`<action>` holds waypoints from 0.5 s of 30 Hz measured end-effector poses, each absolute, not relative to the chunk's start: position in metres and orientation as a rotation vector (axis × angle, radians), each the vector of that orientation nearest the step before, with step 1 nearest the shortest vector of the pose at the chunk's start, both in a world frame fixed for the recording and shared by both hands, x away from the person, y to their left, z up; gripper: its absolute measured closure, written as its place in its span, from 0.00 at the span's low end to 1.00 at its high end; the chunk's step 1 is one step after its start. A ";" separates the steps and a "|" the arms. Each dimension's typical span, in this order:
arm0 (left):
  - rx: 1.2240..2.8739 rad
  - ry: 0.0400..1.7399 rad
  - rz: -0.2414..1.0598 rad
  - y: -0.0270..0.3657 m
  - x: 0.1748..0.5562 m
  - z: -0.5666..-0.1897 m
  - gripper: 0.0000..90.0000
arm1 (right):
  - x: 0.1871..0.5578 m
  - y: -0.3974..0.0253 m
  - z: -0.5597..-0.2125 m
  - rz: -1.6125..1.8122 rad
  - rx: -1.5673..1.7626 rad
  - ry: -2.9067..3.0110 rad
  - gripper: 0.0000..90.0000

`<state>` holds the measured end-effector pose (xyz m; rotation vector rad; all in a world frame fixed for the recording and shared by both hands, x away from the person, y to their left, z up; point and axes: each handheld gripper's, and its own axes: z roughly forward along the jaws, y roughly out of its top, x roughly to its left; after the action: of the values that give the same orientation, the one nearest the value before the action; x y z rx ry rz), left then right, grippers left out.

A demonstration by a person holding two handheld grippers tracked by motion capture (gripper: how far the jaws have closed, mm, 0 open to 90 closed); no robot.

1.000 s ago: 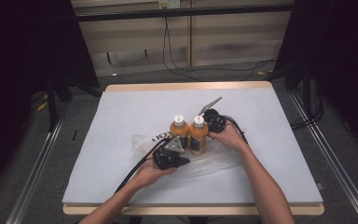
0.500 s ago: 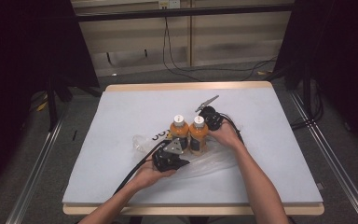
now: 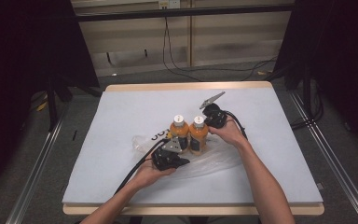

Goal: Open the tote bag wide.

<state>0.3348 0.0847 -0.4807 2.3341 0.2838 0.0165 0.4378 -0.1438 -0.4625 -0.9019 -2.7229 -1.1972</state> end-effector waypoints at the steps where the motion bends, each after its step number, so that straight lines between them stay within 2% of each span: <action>1: 2.338 0.293 0.016 0.085 0.335 -0.480 1.00 | 0.438 -0.144 -0.466 -1.160 -0.888 -2.731 1.00; 5: 2.329 0.296 0.007 0.085 0.337 -0.481 1.00 | 0.440 -0.141 -0.479 -1.072 -0.869 -2.729 1.00; 15: 2.354 0.249 -0.015 0.078 0.324 -0.479 1.00 | 0.448 -0.138 -0.481 -1.115 -0.962 -2.784 1.00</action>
<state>0.3235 0.0783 -0.4789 2.3535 0.2491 -0.0149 0.4478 -0.1382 -0.4807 -0.9620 -2.7844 -1.1154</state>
